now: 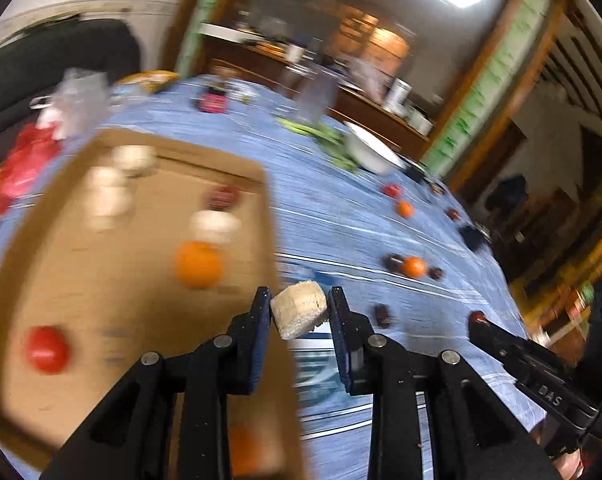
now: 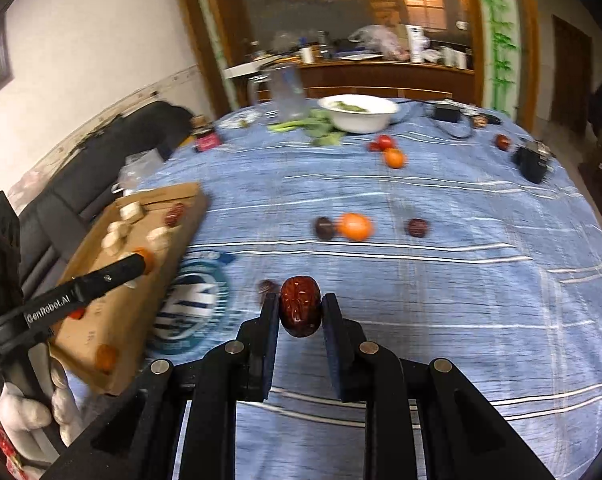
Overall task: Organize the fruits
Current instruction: 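Lower the cork block into the tray with the left tool while the right releases the jujube there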
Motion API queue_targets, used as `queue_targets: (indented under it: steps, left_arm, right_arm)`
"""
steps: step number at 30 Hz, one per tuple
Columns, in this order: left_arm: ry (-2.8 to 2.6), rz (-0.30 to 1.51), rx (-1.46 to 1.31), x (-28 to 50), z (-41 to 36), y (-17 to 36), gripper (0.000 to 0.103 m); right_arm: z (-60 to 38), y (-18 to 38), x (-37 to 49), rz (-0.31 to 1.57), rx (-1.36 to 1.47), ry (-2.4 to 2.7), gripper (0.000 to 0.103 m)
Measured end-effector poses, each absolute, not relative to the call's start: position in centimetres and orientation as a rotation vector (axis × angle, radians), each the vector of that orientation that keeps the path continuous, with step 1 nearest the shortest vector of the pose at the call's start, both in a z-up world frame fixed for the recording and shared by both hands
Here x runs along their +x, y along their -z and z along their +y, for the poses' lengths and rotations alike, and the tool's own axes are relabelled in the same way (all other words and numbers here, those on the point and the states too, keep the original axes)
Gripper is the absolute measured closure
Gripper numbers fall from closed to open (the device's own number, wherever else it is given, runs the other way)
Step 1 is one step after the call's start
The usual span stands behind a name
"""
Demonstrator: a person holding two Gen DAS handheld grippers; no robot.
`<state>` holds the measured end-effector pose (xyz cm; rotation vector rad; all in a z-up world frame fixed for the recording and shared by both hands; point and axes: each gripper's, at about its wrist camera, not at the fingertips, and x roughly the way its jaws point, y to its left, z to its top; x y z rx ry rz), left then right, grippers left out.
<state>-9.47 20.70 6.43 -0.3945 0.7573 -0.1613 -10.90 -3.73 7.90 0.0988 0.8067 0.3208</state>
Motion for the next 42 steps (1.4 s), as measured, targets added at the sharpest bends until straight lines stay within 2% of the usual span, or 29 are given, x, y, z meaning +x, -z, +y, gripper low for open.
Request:
queue_targets:
  steps: [5, 11, 21, 34, 36, 37, 39, 41, 42]
  left_arm:
    - [0.018, 0.735, -0.47, -11.1, 27.7, -6.3, 0.075]
    - [-0.031, 0.715, -0.496, -11.9, 31.4, -6.3, 0.075]
    - [-0.081, 0.889, -0.422, -7.8, 32.9, -4.2, 0.075]
    - [-0.114, 0.881, -0.372, -7.0, 32.3, -3.8, 0.075]
    - [-0.111, 0.871, -0.384, -7.0, 32.5, -3.8, 0.072]
    - [-0.112, 0.866, -0.391, -7.0, 32.6, -3.9, 0.066]
    - [-0.118, 0.85, -0.406, -7.3, 32.8, -4.2, 0.06]
    - [-0.119, 0.824, -0.412, -8.0, 32.8, -4.9, 0.057]
    - [-0.122, 0.814, -0.41, -8.4, 32.7, -5.2, 0.055]
  right_arm:
    - [3.2, -8.6, -10.9, 0.815, 0.013, -0.436, 0.08]
    - [9.9, -8.5, -11.0, 0.818, -0.09, -0.524, 0.079]
    - [17.1, -5.1, -7.7, 0.915, -0.198, -0.571, 0.079]
    - [18.9, -2.6, -6.5, 0.963, -0.232, -0.571, 0.079]
    - [18.9, -2.5, -6.5, 0.961, -0.226, -0.581, 0.079]
    - [19.0, -2.5, -6.5, 0.965, -0.223, -0.587, 0.079]
    - [19.0, -2.6, -6.7, 0.965, -0.215, -0.591, 0.074]
    - [19.0, -3.0, -7.1, 0.948, -0.215, -0.594, 0.054]
    - [18.9, -3.5, -7.5, 0.923, -0.221, -0.591, 0.05]
